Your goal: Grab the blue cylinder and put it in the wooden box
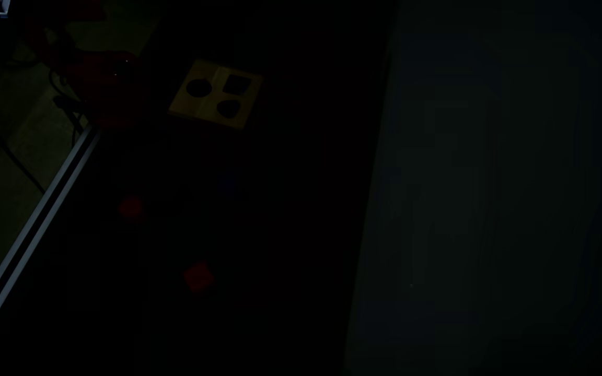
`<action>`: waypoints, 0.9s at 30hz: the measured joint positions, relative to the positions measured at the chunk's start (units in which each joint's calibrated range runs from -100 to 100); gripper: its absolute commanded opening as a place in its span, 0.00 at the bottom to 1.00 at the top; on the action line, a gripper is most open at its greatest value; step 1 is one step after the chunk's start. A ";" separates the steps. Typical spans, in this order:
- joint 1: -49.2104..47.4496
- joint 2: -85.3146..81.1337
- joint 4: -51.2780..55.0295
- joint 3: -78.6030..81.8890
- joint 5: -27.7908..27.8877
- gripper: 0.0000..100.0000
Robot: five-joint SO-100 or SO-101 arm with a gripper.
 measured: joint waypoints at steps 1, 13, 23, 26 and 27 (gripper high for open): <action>0.00 0.00 0.00 0.00 0.00 0.02; -7.04 1.61 -0.32 13.36 0.00 0.02; -7.11 1.61 -0.32 13.36 0.00 0.02; -7.11 1.61 -0.32 13.36 0.00 0.02; -7.11 1.61 -0.32 13.36 0.00 0.02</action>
